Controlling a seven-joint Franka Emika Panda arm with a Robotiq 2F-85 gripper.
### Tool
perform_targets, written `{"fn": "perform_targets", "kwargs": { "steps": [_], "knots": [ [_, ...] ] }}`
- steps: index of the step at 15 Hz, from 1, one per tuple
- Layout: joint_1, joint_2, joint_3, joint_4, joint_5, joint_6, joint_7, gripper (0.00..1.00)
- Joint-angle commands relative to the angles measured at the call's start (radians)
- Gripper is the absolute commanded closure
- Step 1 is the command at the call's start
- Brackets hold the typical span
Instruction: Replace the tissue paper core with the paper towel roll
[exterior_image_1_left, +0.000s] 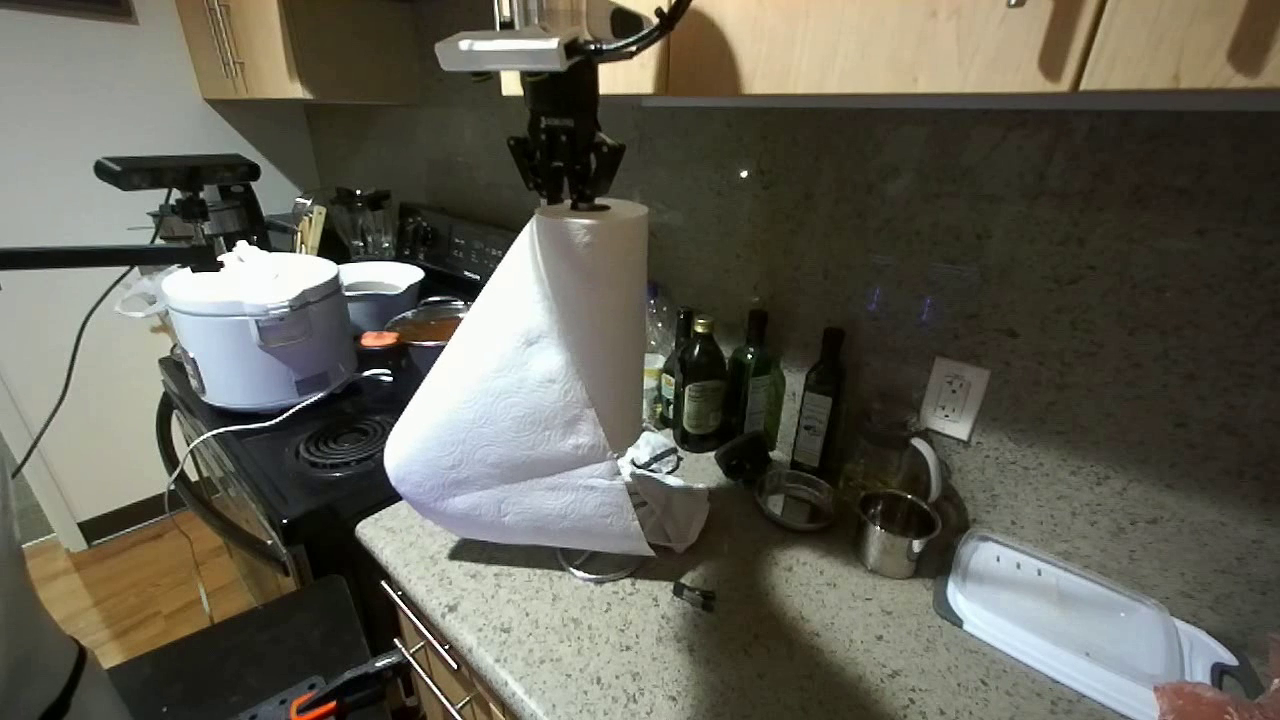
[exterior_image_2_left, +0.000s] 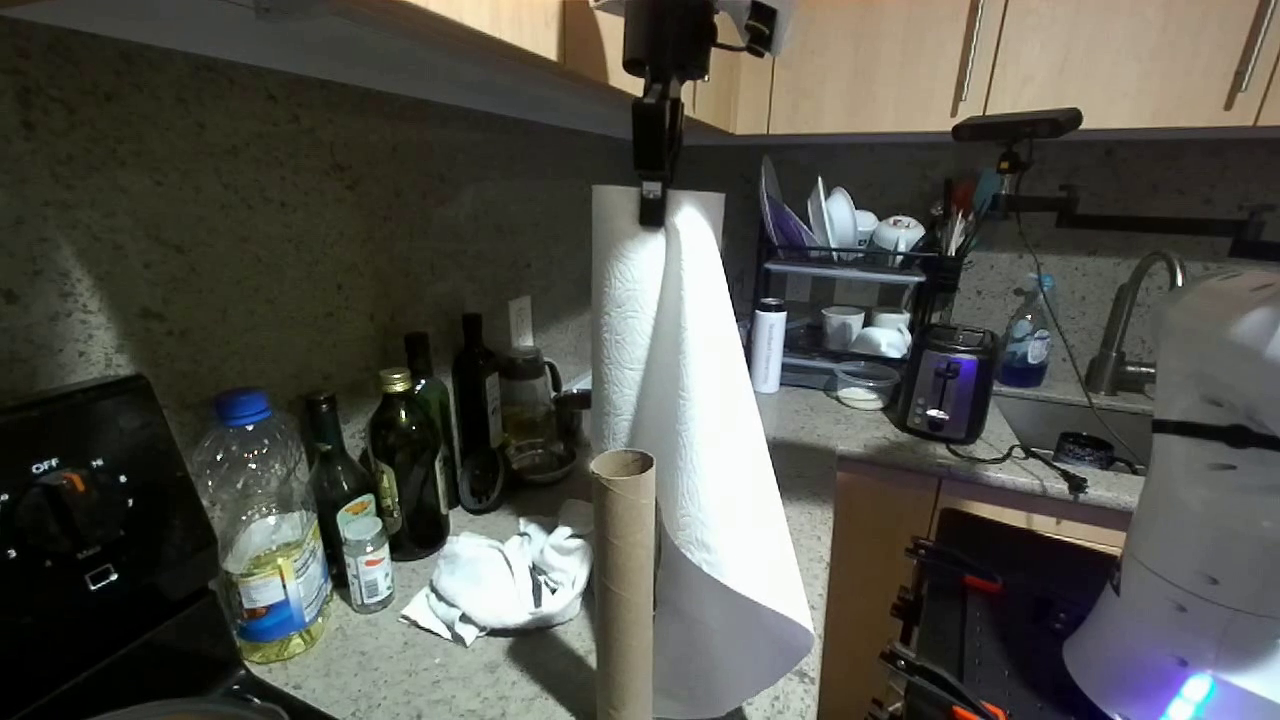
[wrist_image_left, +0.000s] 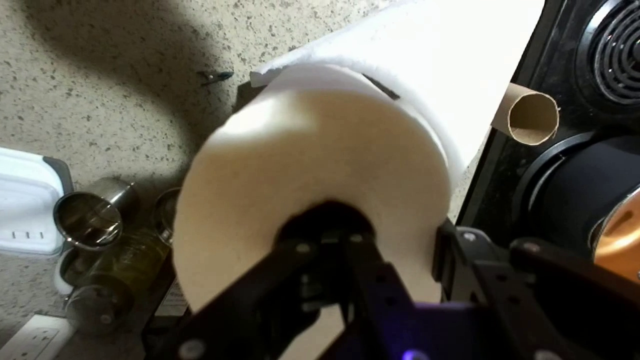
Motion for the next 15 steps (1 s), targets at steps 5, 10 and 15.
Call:
{"fn": "perform_targets", "kwargs": {
  "steps": [5, 10, 15],
  "knots": [
    [-0.010, 0.063, 0.004, 0.043, 0.033, -0.042, -0.039, 0.93],
    [-0.011, 0.107, 0.001, 0.038, 0.062, -0.024, -0.105, 0.93],
    [-0.022, 0.153, -0.001, 0.036, 0.092, -0.022, -0.142, 0.93]
  ]
}}
